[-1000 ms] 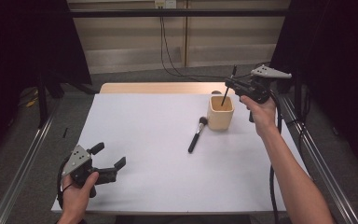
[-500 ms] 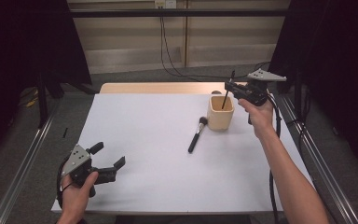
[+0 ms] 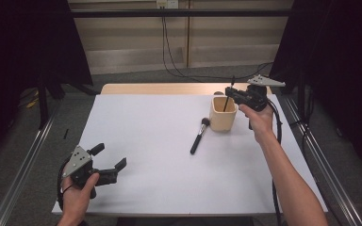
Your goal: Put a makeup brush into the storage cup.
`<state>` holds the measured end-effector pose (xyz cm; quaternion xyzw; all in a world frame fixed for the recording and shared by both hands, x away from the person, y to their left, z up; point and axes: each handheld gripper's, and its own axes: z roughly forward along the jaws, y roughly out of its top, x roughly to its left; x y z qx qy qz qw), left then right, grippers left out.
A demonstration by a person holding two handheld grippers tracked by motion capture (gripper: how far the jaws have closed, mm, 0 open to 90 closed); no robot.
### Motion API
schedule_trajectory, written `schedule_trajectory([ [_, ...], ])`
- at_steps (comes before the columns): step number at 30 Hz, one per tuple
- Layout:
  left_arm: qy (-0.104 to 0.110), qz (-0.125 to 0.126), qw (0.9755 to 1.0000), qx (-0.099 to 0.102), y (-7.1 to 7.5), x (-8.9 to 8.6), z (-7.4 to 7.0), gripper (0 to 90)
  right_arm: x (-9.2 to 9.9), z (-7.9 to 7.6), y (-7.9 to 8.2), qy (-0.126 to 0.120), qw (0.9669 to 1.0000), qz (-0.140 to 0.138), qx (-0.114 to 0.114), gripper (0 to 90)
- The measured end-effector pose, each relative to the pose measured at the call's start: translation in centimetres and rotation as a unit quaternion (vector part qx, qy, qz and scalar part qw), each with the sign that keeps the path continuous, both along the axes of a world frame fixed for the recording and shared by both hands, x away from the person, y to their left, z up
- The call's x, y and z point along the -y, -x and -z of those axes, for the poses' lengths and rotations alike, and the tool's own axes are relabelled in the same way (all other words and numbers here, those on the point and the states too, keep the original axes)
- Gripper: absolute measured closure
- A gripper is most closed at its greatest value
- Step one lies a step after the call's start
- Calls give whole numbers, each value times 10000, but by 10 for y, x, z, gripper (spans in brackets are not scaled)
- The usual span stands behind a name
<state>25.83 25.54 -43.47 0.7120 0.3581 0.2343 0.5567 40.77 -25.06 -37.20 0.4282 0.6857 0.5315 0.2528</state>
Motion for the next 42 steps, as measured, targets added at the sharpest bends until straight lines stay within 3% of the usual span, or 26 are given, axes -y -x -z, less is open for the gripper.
schedule_trajectory([
  [35, -13, -39, 10000, -32, 0, -2, 1, 22, 3, 35, 0, -76, 9993, 44, -362, 855],
  [42, -60, -10, 10000, -54, 0, -2, 1, 22, 2, 41, 1, -77, 9986, 44, -515, 793],
])
